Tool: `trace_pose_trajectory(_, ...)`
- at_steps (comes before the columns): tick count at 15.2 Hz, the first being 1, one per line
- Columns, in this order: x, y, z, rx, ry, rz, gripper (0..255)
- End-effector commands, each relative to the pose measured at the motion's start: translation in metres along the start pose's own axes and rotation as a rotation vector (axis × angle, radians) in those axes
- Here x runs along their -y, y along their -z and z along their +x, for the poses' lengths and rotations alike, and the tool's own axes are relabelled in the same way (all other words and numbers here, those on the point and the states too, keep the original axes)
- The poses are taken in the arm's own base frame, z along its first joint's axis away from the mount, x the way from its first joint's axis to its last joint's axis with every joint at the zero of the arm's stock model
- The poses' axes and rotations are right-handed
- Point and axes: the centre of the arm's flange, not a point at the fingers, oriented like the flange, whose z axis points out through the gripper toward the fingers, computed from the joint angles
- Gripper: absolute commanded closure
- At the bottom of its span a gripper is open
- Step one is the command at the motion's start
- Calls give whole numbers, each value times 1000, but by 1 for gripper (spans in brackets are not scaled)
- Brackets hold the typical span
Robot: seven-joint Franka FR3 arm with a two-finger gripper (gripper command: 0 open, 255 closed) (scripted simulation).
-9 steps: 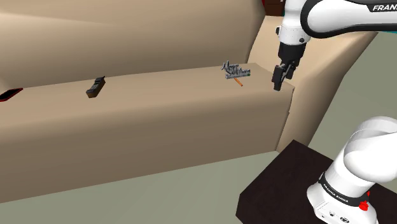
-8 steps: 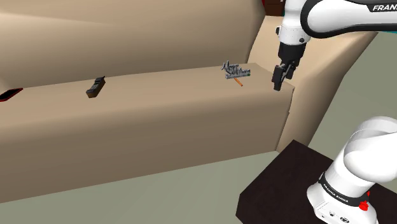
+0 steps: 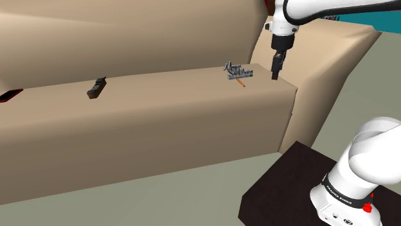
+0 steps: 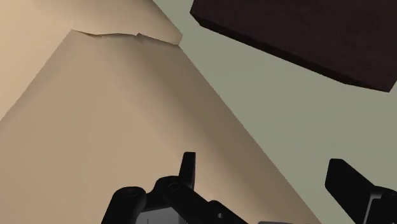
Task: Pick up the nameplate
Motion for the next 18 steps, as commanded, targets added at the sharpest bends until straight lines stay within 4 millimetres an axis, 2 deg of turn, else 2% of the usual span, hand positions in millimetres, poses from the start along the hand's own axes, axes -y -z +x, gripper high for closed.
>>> trace_pose_trajectory(1,-22,1,24,9,90,13,0)
trace_pose_trajectory(6,-67,-1,80,30,298,50,0)
trace_pose_trajectory(10,-94,-5,131,47,465,79,0)
trace_pose_trajectory(16,-118,-14,214,72,714,123,0)
trace_pose_trajectory(18,-118,-20,218,73,726,125,0)
